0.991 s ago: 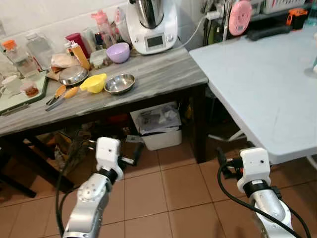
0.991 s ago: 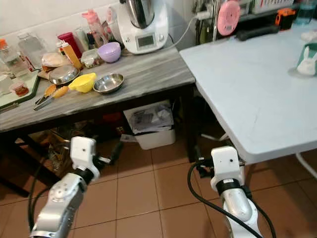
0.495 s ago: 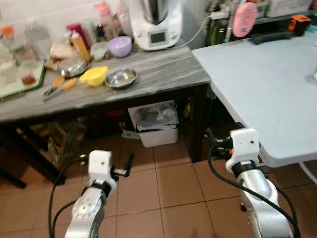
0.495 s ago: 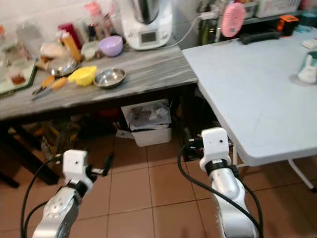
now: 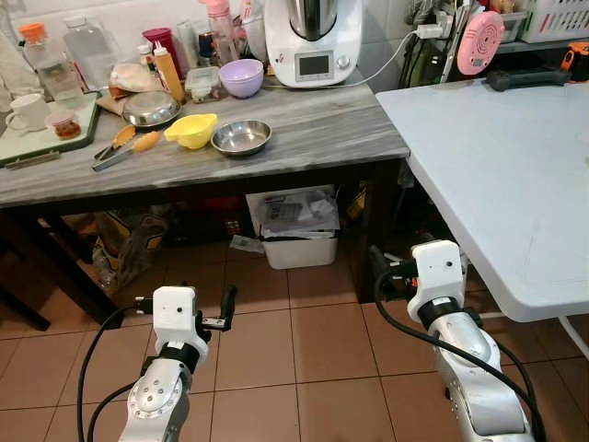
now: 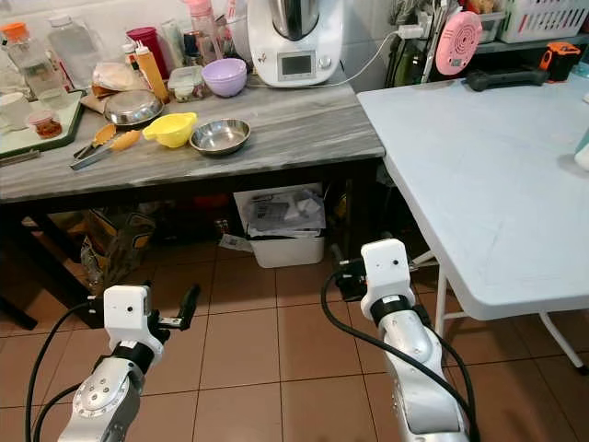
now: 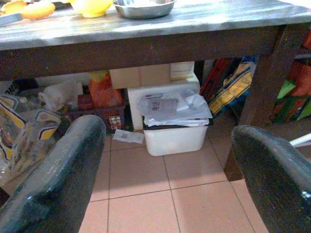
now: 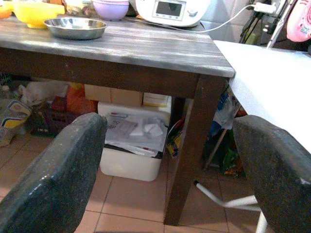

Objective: Setting the table

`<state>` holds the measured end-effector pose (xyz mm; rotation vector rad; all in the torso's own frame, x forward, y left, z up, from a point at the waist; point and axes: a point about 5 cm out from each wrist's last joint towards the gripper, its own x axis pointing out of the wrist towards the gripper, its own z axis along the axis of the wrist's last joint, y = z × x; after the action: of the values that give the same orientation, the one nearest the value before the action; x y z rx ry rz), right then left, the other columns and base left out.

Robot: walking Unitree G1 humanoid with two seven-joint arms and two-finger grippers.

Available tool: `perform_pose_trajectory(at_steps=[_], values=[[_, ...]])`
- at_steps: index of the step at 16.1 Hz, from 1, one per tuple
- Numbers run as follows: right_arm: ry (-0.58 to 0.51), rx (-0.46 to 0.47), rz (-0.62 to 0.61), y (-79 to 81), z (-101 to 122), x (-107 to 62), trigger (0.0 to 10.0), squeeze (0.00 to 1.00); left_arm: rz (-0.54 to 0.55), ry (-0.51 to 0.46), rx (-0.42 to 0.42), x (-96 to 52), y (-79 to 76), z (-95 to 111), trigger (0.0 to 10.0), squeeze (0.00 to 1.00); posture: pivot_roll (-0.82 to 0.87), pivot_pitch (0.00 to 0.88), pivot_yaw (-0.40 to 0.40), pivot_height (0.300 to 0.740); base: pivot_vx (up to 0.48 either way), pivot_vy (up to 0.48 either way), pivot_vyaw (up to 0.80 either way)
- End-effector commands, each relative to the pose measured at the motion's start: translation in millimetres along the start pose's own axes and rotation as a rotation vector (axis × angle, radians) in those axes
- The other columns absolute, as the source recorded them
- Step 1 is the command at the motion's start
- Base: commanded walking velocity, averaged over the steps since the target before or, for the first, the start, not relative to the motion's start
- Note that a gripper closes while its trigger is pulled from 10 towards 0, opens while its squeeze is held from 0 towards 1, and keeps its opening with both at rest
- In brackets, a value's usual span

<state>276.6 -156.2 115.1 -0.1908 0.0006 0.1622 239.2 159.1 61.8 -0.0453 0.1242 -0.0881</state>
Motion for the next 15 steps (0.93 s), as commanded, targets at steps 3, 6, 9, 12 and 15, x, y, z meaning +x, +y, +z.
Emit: perform_pose_trajectory(at_steps=[3,6,9,12,15], values=[[-0.020,0.018,0.001,-0.1,3,0.6,10.0,0.00,0.060,-0.018,0.027,-1.2,8.5,5,10.0,0.00,-0.16,0.014,0.063,0.740,0.000,0.000,0.00],[0.023,0.000,-0.079,-22.3,-9,-21.3,10.0,0.00,0.115,-0.023,0.025,-6.2,17.2,5,10.0,0.00,-0.16,0.015,0.055,0.740,0.000,0.000,0.00],[0.081,-0.028,-0.085,-28.5,-23,-40.7,10.0,0.00,0.120,-0.013,0.029,-9.0,18.2,1,10.0,0.00,-0.17,0.017,0.055,0.740,0.000,0.000,0.00],[0.069,-0.031,-0.062,-28.7,-20,-37.9,10.0,0.00,0.118,-0.021,0.033,-6.6,18.0,4,10.0,0.00,-0.17,0.013,0.056,0.740,0.000,0.000,0.00],[0.083,0.002,-0.068,-27.9,-23,-39.5,10.0,0.00,0.115,-0.020,0.031,-9.3,19.0,3,10.0,0.00,-0.16,0.013,0.056,0.740,0.000,0.000,0.00]])
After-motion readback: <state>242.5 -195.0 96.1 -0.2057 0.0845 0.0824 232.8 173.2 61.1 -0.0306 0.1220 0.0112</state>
